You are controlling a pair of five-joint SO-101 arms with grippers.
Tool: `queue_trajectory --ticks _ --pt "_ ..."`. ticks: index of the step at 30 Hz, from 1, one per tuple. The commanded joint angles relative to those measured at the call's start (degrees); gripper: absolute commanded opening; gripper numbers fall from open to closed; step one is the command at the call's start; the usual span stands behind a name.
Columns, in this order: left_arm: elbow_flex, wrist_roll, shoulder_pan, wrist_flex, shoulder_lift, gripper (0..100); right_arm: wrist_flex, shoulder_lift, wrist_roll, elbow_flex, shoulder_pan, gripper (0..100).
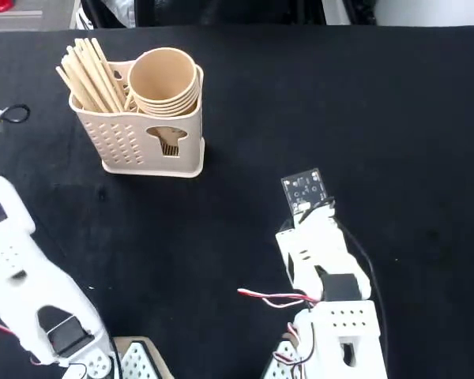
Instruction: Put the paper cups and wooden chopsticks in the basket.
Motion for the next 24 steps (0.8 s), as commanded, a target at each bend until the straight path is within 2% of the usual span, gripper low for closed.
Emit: queue_trajectory --ticks 1,6,10,18,24 --pt "-19.9 -1.1 -2.3 1.3 11.1 20 -0.4 -0.7 0.7 -1.5 0.4 1.1" --pt "-38.5 -1.5 -2.4 -5.8 28.6 20 -0.4 -0.7 0.7 -1.5 0.4 1.1" --pt "-43.1 -2.4 -0.1 -15.2 38.6 20 -0.4 -0.7 0.7 -1.4 0.4 1.1" --pt "-44.8 25.9 -3.0 -24.4 38.8 20 -0.4 -0.7 0.8 -1.4 0.4 1.1" --pt "-44.2 34.9 -3.7 -29.5 38.9 20 -0.4 -0.7 0.8 -1.4 0.4 1.1"
